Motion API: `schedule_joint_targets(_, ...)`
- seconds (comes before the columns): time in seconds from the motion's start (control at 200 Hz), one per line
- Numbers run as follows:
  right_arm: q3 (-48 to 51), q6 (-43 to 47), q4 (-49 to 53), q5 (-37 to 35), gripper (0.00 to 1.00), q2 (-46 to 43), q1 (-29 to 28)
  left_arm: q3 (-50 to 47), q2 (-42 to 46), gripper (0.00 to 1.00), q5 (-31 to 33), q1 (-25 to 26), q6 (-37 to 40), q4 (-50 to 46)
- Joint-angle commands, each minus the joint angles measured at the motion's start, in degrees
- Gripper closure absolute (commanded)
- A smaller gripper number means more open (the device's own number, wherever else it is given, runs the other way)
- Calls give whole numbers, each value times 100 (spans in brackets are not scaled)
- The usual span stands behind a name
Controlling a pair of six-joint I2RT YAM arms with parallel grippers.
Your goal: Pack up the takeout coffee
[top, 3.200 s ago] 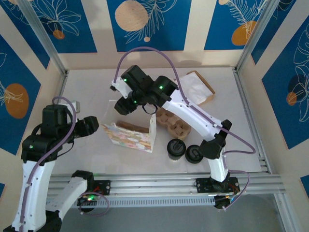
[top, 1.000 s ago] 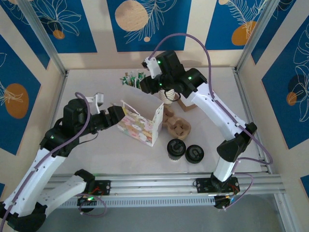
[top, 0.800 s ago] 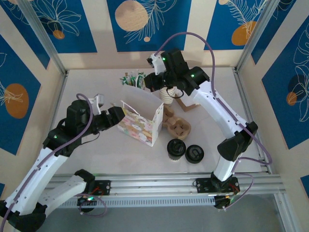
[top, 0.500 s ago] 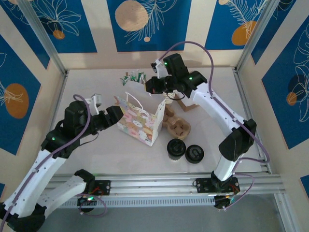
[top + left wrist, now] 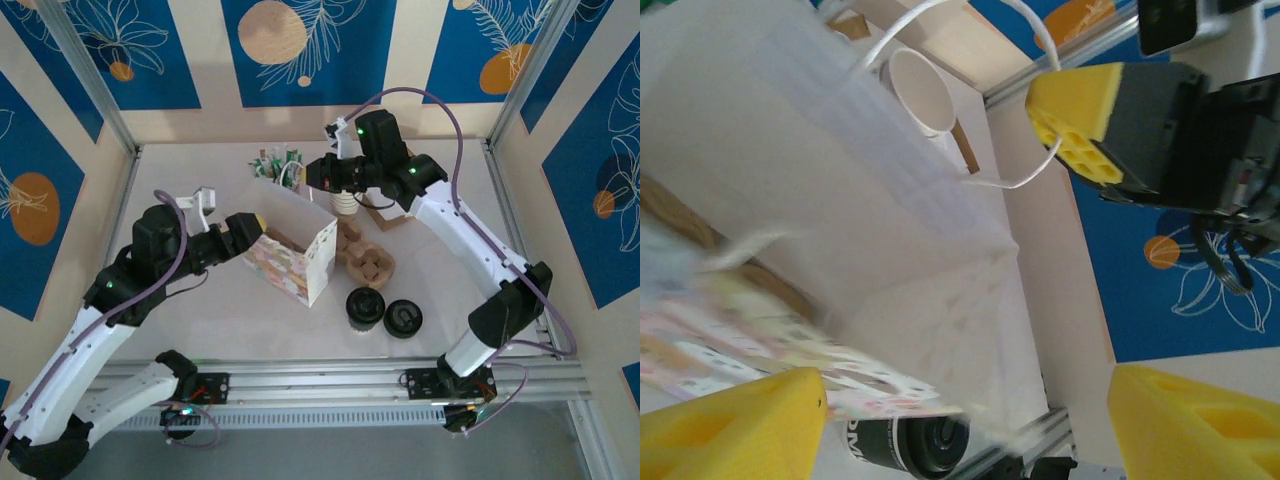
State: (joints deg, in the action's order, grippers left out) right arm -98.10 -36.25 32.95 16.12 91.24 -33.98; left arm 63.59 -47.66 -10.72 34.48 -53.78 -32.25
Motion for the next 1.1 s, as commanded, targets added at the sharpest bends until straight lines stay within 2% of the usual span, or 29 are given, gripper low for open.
schedule_joint_targets(0.0,139,-269,17,-406,100,-209,-241,115,48,26,199,190,-124,314)
schedule_joint_targets(0.165,160,-588,-37,-604,100,-286,-412,-18,46,29,314,275,-118,306)
schedule_joint_targets(0.28,131,-686,86,-887,100,-321,-421,-19,93,40,581,283,-33,-26)
schedule_joint_targets(0.38,261,-762,14,-873,100,-395,-332,-31,175,58,863,280,115,-370)
schedule_joint_targets(0.48,400,-794,-185,-563,100,-456,-203,-104,279,75,1142,280,229,-631)
schedule_joint_targets(0.575,446,-789,-273,-340,100,-517,-81,-210,390,89,1321,275,288,-761)
schedule_joint_targets(0.67,577,-786,-304,-351,100,-630,50,-274,489,97,1405,273,329,-872)
schedule_joint_targets(0.76,893,-900,-563,-112,100,-749,254,-196,542,100,1477,276,466,-1108)
schedule_joint_targets(0.885,1391,-978,-1087,382,94,-795,467,-93,582,100,1625,278,571,-1360)
schedule_joint_targets(1.095,1904,-991,-1195,462,93,-675,637,-169,574,100,1447,271,514,-1315)
